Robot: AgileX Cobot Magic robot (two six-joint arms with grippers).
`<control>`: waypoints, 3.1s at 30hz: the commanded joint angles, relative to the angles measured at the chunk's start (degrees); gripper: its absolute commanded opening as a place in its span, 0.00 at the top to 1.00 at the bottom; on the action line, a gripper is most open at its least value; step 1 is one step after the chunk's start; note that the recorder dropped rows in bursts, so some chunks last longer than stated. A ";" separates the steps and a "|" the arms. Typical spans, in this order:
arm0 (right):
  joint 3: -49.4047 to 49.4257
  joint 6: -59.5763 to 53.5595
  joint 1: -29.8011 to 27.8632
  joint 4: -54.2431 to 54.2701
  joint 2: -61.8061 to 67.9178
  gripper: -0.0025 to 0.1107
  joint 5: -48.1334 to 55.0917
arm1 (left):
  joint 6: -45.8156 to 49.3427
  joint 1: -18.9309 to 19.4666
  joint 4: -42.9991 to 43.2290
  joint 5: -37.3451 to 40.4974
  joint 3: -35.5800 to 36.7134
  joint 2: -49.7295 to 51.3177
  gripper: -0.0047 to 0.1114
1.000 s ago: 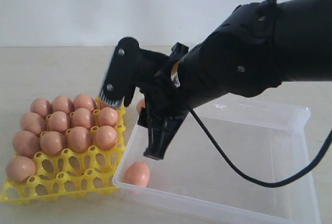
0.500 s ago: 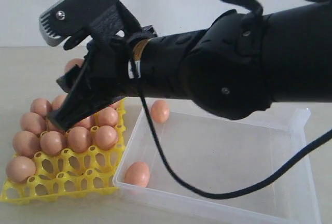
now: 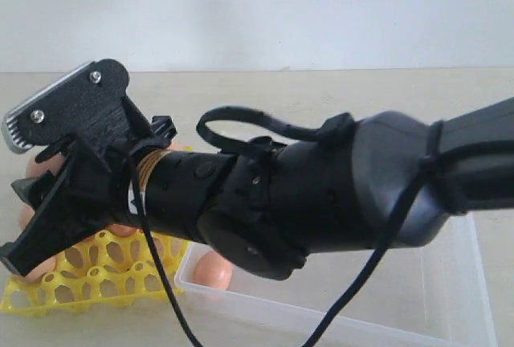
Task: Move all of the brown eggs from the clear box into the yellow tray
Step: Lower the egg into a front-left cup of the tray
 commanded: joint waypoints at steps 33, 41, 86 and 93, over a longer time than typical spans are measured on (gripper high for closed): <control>-5.10 4.81 1.30 -2.47 13.79 0.98 -4.59 | -0.12 0.13 -0.11 -0.12 0.22 -0.11 0.77; -5.10 3.75 1.75 -2.47 14.66 0.98 -4.69 | -0.12 0.13 -0.11 -0.12 0.22 -0.11 0.77; -5.38 2.74 -0.54 -0.23 18.15 0.98 -15.90 | -0.12 0.13 -0.11 -0.12 0.22 -0.11 0.77; -5.38 3.00 -0.54 -0.35 18.69 0.98 -15.49 | -0.12 0.13 -0.11 -0.12 0.22 -0.11 0.77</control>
